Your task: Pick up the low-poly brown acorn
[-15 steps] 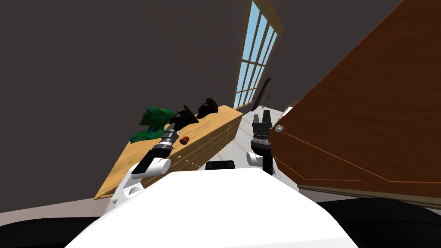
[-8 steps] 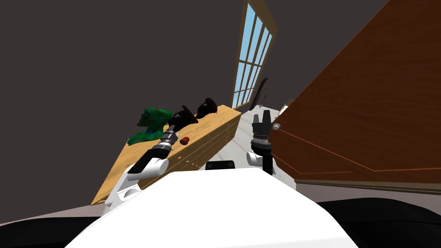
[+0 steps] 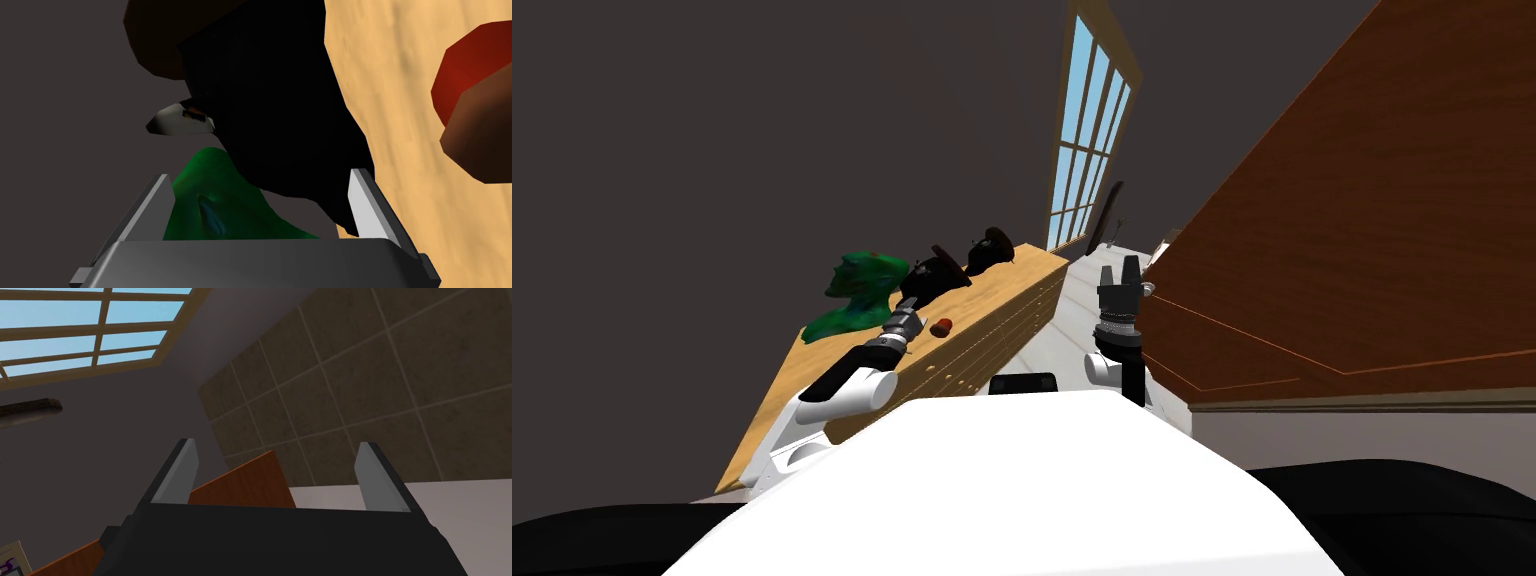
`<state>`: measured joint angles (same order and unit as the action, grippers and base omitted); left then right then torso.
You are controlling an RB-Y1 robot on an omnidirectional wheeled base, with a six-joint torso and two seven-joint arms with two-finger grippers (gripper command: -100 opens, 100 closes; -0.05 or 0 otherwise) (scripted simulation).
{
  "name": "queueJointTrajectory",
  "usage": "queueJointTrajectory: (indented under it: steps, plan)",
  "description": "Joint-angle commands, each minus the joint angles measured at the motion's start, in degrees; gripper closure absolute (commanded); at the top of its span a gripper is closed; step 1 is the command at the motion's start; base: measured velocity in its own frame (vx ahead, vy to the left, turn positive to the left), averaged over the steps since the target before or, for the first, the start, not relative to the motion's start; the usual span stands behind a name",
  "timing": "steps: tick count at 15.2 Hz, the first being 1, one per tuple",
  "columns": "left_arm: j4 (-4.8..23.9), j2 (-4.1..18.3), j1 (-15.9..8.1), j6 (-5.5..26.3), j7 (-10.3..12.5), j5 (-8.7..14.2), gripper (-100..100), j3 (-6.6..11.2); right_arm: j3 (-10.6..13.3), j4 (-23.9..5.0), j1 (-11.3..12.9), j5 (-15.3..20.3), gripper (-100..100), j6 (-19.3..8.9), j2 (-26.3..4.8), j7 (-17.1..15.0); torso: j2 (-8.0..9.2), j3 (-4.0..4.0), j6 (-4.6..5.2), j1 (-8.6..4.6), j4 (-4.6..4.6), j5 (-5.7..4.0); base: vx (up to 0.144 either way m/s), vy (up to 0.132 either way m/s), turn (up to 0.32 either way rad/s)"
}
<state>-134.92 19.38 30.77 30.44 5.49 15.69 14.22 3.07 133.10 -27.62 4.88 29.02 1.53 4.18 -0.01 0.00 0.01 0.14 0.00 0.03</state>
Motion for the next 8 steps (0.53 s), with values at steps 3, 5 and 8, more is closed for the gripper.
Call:
queueJointTrajectory:
  steps: [3, 5, 8]
  plan:
    - [-0.72, -0.08, 0.14, 5.05, 1.14, 1.96, -100, 1.31, 0.0, 0.0, 0.0, 0.0, 0, 0.0, 0.0, 0.0, 0.0, 0.0, -0.01, 0.02, 0.0, 0.01, -0.018, 0.035, -0.105]
    - [-0.72, -0.08, 0.14, 6.92, 1.14, 1.96, -100, 1.31, 0.0, 0.0, 0.0, 0.0, 0, 0.0, 0.0, 0.0, 0.04, 0.02, 0.0, 0.07, 0.01, 0.01, -0.024, 0.043, -0.098]
    - [-1.24, -0.18, 0.34, 10.41, 1.78, 3.12, -100, 2.07, 0.0, 0.0, 0.0, 0.0, 0, 0.0, 0.0, 0.0, 0.02, 0.01, 0.0, 0.09, 0.0, 0.02, -0.018, 0.044, -0.093]
